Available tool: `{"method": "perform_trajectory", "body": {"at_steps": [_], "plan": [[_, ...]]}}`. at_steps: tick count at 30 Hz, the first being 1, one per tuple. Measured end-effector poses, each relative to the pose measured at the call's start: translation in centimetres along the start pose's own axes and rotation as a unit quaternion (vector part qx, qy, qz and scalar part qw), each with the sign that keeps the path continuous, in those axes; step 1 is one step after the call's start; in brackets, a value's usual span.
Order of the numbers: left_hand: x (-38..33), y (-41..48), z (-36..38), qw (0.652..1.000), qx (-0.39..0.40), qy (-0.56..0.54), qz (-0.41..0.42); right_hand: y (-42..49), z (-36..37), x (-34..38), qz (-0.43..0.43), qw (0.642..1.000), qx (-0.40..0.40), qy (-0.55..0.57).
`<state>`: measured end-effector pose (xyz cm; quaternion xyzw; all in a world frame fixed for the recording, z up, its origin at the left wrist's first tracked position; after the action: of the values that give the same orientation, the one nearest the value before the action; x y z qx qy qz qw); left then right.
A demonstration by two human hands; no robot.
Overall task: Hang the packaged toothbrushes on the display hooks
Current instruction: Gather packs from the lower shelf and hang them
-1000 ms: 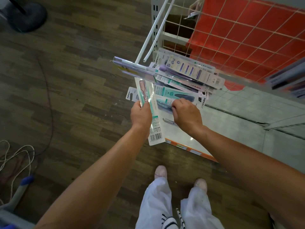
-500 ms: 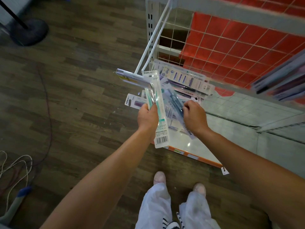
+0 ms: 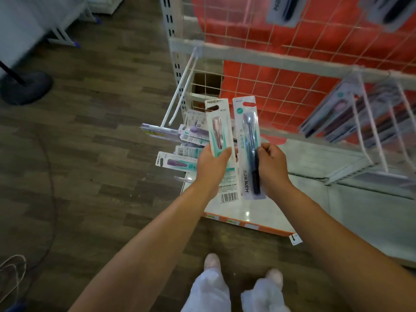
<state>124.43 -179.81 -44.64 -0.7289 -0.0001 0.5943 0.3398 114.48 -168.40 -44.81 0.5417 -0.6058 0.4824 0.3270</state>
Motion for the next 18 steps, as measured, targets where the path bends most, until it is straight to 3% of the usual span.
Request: {"method": "perform_trajectory", "body": {"at_steps": [4,18], "plan": [[-1.9,-2.1,1.1,0.999,0.016,-0.044,0.003,-0.6,-2.6,2.6,-0.018,0.999,-0.016,0.03],[-7.5,-11.2,10.1,0.982,0.148,0.007,0.115,0.3,-14.7,7.3,-0.028,0.992,-0.033,0.115]]}}
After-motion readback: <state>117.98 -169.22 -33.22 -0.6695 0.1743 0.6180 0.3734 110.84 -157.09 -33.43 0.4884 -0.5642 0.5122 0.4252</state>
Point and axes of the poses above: each hand's wrist, its own y-axis towards the middle knuckle, its own z-axis out of the palm, x = y × z, the point moved 5 cm from there along y, towards the middle knuckle, and after that the axes turned 13 degrees about -x, right-handed, at the moved point
